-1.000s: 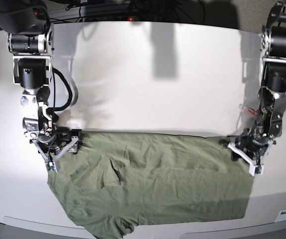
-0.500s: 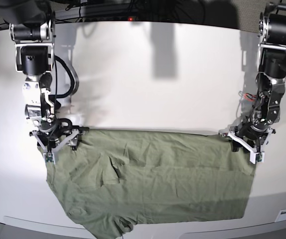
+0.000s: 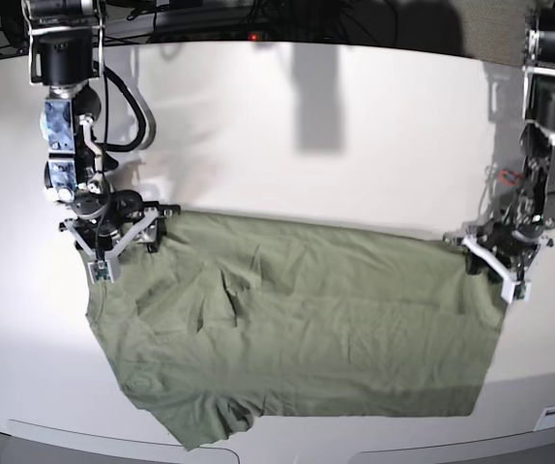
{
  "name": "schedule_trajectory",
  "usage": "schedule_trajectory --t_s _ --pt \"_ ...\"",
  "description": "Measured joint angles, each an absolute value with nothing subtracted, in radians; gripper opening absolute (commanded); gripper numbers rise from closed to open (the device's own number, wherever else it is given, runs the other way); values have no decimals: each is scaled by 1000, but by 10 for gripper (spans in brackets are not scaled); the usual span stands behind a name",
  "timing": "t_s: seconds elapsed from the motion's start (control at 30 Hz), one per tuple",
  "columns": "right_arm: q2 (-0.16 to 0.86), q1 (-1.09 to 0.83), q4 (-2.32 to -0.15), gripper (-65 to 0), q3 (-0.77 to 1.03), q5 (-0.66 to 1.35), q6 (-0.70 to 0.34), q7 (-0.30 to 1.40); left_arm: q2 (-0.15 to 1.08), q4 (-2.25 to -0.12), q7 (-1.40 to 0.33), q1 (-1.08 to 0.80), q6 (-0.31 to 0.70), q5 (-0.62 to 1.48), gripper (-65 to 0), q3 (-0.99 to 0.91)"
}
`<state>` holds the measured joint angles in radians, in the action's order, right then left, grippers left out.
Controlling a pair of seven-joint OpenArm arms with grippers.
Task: Fold the T-shirt properly
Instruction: 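Pull the held shoulder edges back toward the arms' base, then stretch the shirt flat by pulling both grippers apart and back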
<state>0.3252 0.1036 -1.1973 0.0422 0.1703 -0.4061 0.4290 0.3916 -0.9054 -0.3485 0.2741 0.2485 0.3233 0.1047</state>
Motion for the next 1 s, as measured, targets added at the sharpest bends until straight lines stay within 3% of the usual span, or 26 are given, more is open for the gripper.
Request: schedule_trajectory --t_s 0.3,0.57,1.0 --pt "366 -38 -1309 -260 43 235 -409 432 432 -1187 -367 17 221 322 -371 78" --pt "394 -207 -1437 -260 54 237 -406 424 429 -1351 -416 -181 238 335 -371 -57" --pt "396 -445 -1561 -260 205 269 -421 420 382 -1536 -419 -407 229 340 -371 -106"
